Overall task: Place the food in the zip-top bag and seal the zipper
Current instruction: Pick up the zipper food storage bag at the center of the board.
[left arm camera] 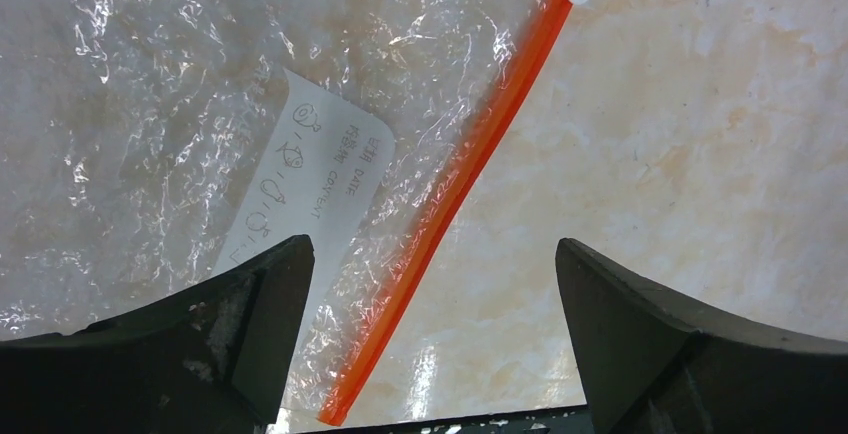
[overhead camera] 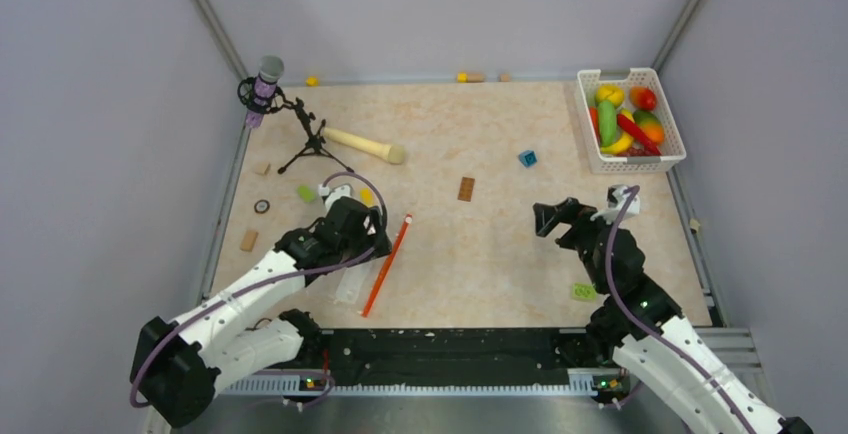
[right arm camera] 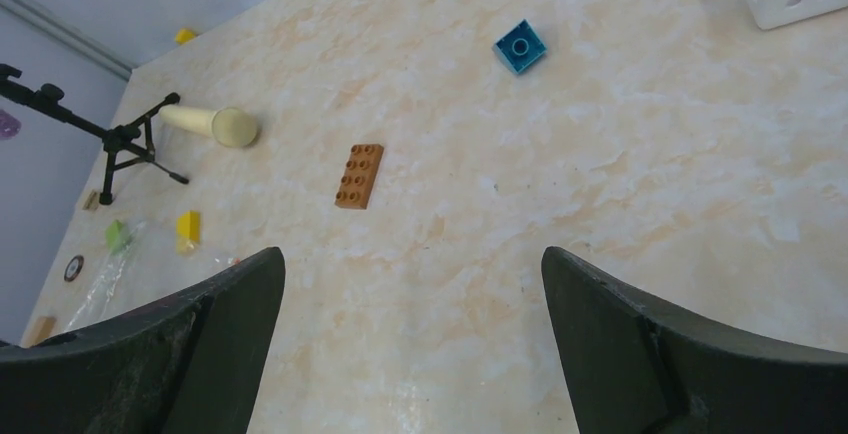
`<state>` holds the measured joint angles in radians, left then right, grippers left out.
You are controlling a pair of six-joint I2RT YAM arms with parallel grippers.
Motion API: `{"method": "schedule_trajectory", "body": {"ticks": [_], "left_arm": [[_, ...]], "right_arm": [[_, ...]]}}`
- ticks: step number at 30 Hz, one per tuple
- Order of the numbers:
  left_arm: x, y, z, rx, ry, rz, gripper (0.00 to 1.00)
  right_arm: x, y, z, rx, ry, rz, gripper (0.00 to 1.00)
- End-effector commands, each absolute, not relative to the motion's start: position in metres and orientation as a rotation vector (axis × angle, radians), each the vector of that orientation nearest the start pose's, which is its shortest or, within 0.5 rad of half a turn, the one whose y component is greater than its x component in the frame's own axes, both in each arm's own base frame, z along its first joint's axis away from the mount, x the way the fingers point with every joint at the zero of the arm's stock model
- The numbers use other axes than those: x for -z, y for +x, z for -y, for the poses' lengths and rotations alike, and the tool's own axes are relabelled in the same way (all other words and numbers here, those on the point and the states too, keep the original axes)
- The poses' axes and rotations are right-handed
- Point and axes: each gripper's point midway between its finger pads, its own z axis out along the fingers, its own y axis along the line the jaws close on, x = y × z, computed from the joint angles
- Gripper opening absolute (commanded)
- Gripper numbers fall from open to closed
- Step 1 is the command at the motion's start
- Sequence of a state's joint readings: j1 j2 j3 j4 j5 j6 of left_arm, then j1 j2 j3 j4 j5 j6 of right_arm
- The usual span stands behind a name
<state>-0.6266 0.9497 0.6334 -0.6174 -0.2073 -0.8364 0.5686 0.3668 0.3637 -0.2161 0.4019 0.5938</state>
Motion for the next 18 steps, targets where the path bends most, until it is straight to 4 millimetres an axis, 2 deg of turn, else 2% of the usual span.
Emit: {"method": "schedule_trajectory", "body": {"ticks": [1,4,13,18], "left_arm": [[-0.083,0.205,0.148,0.369,-0.285,-2.508,0.97],[-0.08,0.204,0.152,0.366,-0.252,-2.523,0.97],[-0.062,0.19,0.169,0.296,-0.08,-2.601,0.96],[-0.049,0.187,0.174,0.182,0.009,-2.657,0.95]], "right_arm": [[-0.183,0.236,-0.11,-0.551,0.205,-1.713,0.99],[-0.183,0.233,-0.124,-0.619,0.134,-1.689,0.99],[-0.182,0.232,-0.128,-0.634,0.118,-1.7,0.99],[-0.18,0.231,-0.127,-0.629,0.113,-1.716,0.98]]}}
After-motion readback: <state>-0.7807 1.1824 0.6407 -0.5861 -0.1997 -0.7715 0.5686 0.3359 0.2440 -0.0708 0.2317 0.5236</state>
